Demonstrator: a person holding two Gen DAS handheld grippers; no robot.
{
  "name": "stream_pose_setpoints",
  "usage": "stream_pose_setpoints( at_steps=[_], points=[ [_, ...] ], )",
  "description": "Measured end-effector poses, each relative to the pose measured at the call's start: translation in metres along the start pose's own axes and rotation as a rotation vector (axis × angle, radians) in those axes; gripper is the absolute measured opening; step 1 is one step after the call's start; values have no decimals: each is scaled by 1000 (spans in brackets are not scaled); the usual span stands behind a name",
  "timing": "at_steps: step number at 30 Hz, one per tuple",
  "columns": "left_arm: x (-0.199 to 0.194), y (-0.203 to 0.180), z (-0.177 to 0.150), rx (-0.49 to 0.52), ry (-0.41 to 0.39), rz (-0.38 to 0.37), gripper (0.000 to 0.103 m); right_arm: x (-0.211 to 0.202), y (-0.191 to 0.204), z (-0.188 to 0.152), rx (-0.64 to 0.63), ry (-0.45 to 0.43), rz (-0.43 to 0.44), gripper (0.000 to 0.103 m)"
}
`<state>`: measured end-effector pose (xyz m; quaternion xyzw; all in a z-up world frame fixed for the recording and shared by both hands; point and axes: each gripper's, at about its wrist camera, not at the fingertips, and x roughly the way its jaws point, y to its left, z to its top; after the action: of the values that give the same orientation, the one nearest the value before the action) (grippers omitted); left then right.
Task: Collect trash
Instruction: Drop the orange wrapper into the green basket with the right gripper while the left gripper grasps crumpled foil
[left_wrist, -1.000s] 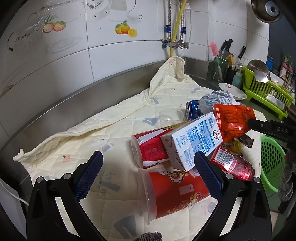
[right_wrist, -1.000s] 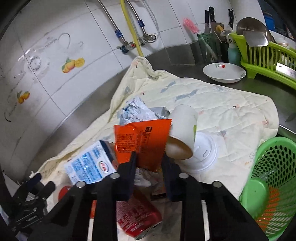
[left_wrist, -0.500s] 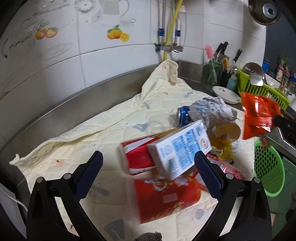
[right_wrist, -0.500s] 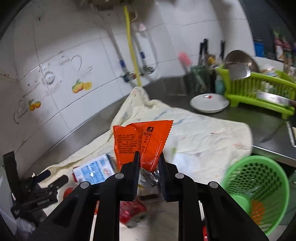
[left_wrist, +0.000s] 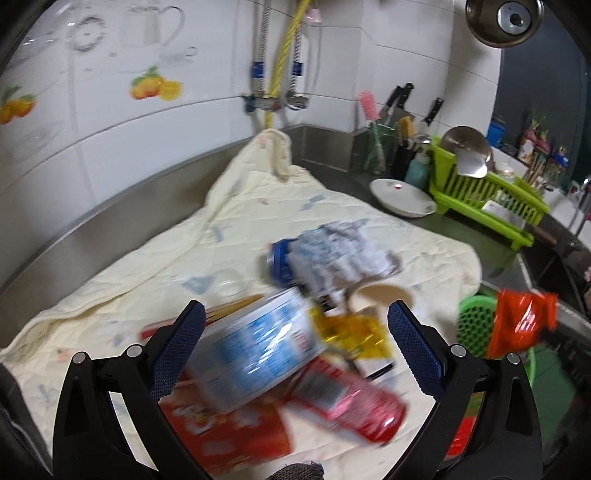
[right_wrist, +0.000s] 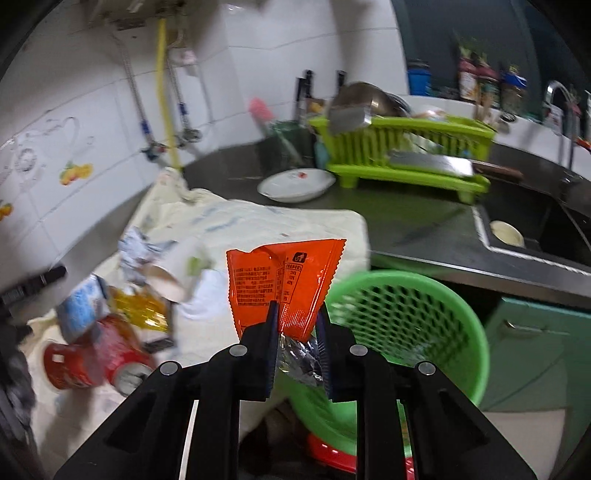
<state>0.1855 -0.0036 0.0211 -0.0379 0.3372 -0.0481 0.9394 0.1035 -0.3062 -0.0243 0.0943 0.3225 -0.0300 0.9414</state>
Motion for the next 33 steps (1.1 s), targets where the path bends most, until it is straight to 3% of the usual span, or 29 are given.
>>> stream_pose_setpoints(
  at_steps=[9,14,21,22,24,27,33],
  points=[
    [57,-22,50,-150,115,-41,97,18,-53,-30,56,66,-121,19],
    [97,-29,53,-151,193,22,97,27,-71,-44,77,93,-169,20],
    [130,-19,51,-240,276,0,95,37,-82,-52,97,119,-195,22],
    [132,-19,51,-235,278,3,93,39,-81,-53,92,123,-201,22],
    [137,-17,49,-243,291,7,74,42,-81,-56,92,131,-202,27],
    [142,-12,46,-271,309,-25,55,45,-83,-59,98,141,-209,32],
    [130,-10,47,-264,268,-44,36,47,-82,-62,102,148,-212,45]
  ],
)
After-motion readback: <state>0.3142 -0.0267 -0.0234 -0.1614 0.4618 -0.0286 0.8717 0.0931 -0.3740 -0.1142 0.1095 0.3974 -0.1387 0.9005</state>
